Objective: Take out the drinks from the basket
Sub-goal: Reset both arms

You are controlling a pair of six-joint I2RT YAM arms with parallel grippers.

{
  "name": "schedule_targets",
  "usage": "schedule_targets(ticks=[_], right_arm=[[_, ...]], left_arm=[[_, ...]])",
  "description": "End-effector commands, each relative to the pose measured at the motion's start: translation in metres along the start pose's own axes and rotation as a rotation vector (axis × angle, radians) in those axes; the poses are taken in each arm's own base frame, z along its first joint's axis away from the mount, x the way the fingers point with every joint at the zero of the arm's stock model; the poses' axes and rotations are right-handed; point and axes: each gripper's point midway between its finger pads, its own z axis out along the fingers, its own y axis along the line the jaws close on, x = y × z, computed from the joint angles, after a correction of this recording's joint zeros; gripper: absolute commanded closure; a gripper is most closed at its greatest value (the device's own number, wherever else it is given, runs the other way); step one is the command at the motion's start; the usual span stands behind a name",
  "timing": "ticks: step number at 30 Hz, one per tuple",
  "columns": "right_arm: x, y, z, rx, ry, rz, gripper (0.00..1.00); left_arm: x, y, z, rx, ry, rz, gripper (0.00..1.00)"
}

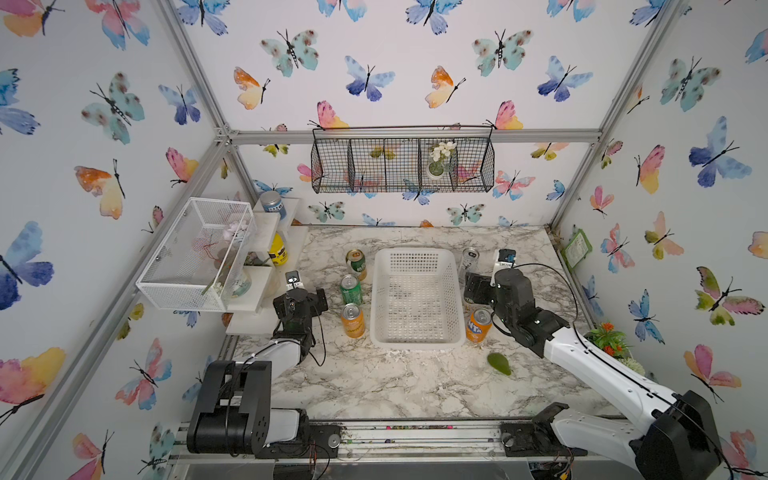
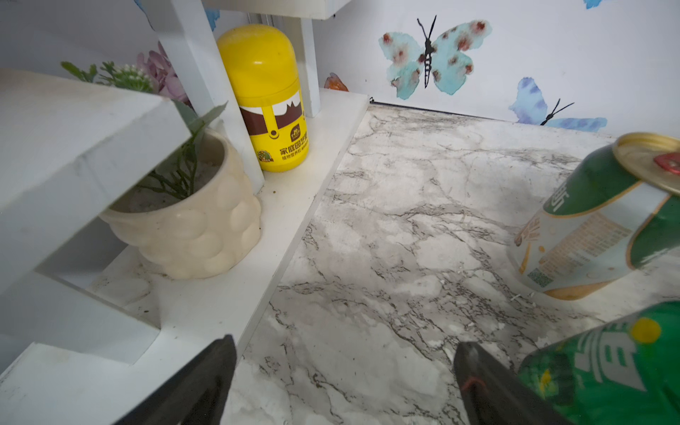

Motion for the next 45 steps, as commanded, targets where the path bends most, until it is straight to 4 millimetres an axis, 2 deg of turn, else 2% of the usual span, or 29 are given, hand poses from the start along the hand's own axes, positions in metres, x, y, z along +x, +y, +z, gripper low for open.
schedule_targets(ticks=[1,5,15,18,20,23,25,36,45], right_arm=[[-0.005,-0.004,-0.005,0.005,-0.030,0.008,0.11],[-0.008,-0.006,-0.006,0.013,-0.043,0.008,0.10],[-0.013,-0.003,-0.007,-0.002,-0.072,-0.018,0.05],[-0.016,-0.006,-0.010,0.005,-0.100,-0.009,0.02],[-0.018,-0.008,-0.012,0.012,-0.116,-0.006,0.01],[-0.021,-0.012,-0.013,0.034,-0.134,0.000,0.00],[-0.024,-0.019,-0.012,0.076,-0.150,0.017,0.01],[-0.027,-0.067,0.006,0.288,-0.180,0.096,0.01],[-0.028,-0.089,0.025,0.376,-0.165,0.114,0.00]], left_arm=[[-0.009,-0.006,-0.009,0.034,-0.115,0.004,0.01],[-0.004,-0.012,-0.013,0.055,-0.155,0.018,0.01],[-0.002,-0.008,-0.010,0.063,-0.140,-0.006,0.01],[0.003,-0.007,-0.019,0.087,-0.178,-0.013,0.01],[-0.002,-0.005,-0.028,0.092,-0.273,-0.023,0.01],[0.006,-0.006,-0.020,0.082,-0.179,-0.018,0.01],[0.002,-0.005,-0.022,0.082,-0.222,-0.020,0.01],[0.005,-0.005,-0.020,0.081,-0.192,-0.017,0.01],[0.004,-0.006,-0.020,0.080,-0.194,-0.016,0.01]])
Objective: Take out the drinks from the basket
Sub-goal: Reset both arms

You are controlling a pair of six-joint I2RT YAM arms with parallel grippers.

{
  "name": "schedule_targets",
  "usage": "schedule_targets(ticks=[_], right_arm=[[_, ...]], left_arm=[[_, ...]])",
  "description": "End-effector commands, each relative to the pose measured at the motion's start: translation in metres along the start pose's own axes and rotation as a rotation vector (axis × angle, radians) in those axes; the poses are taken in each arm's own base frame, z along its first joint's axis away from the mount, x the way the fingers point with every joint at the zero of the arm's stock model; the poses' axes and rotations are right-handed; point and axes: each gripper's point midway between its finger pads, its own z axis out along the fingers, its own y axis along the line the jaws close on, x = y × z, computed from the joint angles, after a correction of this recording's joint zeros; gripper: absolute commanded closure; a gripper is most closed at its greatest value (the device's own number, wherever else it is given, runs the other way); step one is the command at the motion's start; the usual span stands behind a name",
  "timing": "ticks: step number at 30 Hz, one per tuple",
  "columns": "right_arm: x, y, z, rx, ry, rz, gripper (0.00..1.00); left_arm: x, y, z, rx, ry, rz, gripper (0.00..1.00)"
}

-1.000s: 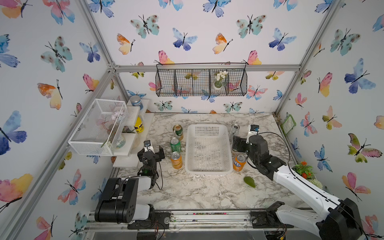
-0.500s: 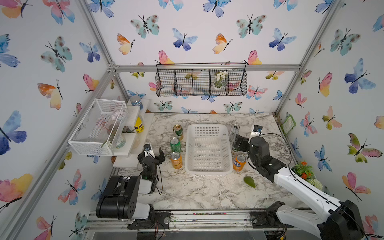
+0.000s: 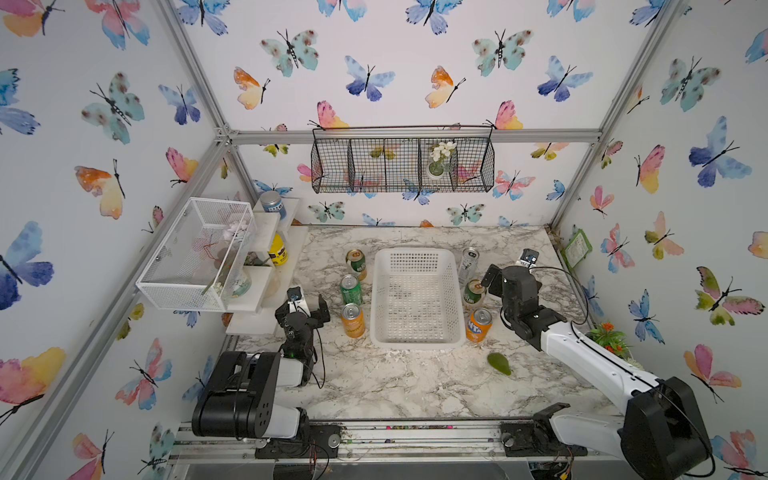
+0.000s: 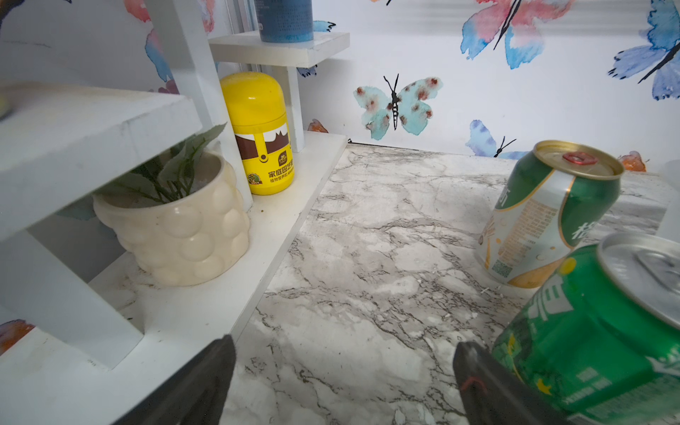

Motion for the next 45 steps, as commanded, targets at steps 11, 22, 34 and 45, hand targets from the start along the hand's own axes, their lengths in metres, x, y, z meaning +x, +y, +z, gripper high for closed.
schedule_targets(ticks=[11,22,34,45], right_arm=[[-0.012,-0.039,0.045,0.109,0.020,0.043,0.01],[-0.027,-0.060,0.043,0.092,-0.046,0.011,0.01],[-0.022,-0.060,0.049,0.029,-0.114,-0.118,0.01],[0.027,-0.087,0.042,0.038,-0.187,-0.226,0.01]], left_arm=[[-0.010,-0.002,0.001,0.011,-0.027,-0.006,0.01],[-0.009,-0.002,0.001,0.011,-0.025,-0.005,0.01],[-0.010,-0.002,0.001,0.011,-0.026,-0.005,0.01],[-0.010,-0.002,0.001,0.011,-0.026,-0.005,0.01]])
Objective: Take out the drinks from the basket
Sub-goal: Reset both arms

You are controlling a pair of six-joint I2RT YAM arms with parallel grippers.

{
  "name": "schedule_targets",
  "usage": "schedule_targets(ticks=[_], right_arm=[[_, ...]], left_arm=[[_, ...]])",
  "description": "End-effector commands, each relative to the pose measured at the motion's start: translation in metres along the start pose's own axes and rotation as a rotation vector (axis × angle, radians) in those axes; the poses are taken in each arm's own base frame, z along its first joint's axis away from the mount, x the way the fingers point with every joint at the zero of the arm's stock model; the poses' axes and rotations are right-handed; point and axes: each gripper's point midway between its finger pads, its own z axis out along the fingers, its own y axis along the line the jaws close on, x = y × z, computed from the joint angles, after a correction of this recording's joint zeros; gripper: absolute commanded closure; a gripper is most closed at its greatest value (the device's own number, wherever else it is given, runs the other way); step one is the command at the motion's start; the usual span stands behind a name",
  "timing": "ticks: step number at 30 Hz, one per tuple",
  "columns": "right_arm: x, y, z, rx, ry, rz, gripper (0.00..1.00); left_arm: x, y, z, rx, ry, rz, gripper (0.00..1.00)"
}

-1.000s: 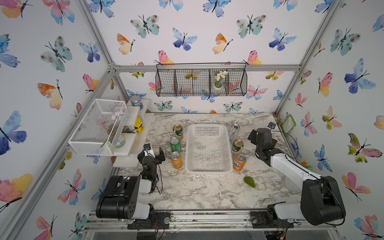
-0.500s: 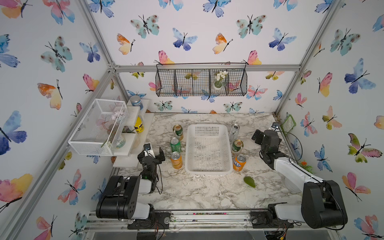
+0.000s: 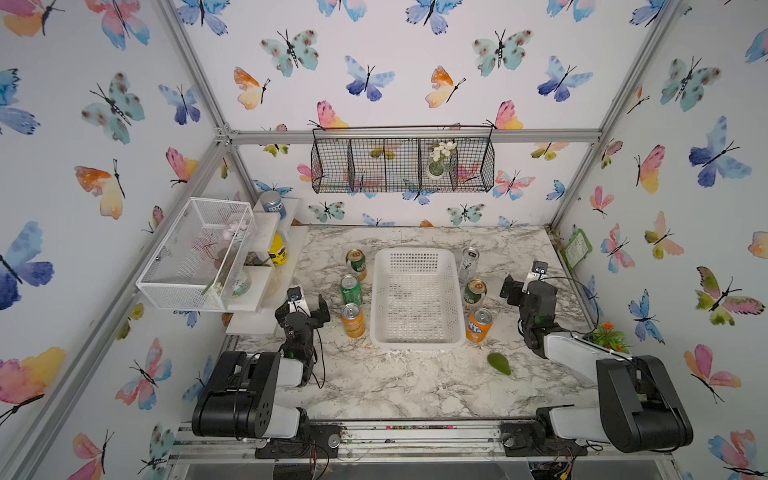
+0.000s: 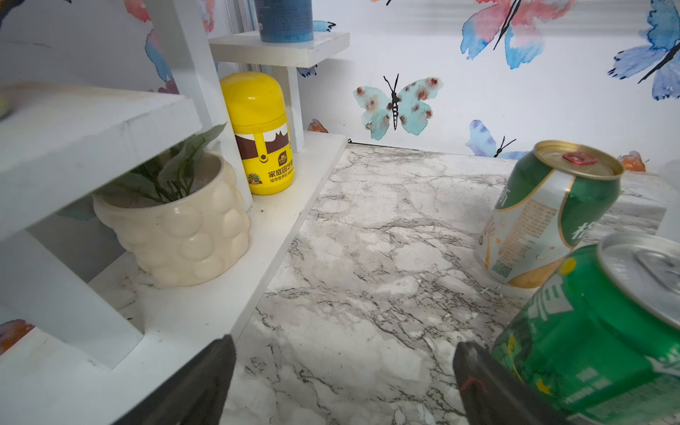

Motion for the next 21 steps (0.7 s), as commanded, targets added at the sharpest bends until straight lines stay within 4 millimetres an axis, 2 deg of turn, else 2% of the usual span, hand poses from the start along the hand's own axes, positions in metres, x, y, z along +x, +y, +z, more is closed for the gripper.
schedule_targets(ticks=[1,3,8,10,14,16,19,21], right_arm=[[-0.005,-0.006,-0.003,-0.006,-0.095,-0.003,0.01],[0.004,-0.002,-0.002,-0.035,-0.088,-0.015,0.01],[0.021,-0.010,-0.013,-0.026,-0.140,0.015,0.01],[0.019,-0.006,-0.014,-0.047,-0.164,0.006,0.01],[0.030,-0.001,-0.009,-0.071,-0.133,-0.009,0.01],[0.023,0.000,-0.013,-0.084,-0.198,-0.016,0.01],[0.032,0.005,-0.002,-0.093,-0.103,-0.032,0.01],[0.029,0.005,-0.003,-0.095,-0.140,-0.032,0.01]], left_arm=[[-0.010,-0.002,0.001,0.011,-0.027,-0.006,0.01],[-0.010,-0.002,0.001,0.011,-0.028,-0.005,0.01],[-0.010,-0.002,0.001,0.011,-0.027,-0.005,0.01],[-0.010,-0.002,0.001,0.011,-0.028,-0.005,0.01],[-0.010,-0.002,0.001,0.012,-0.026,-0.004,0.01],[-0.010,-0.002,0.001,0.011,-0.026,-0.005,0.01],[-0.010,-0.002,0.001,0.012,-0.026,-0.006,0.01],[-0.010,-0.002,0.001,0.013,-0.026,-0.005,0.01]])
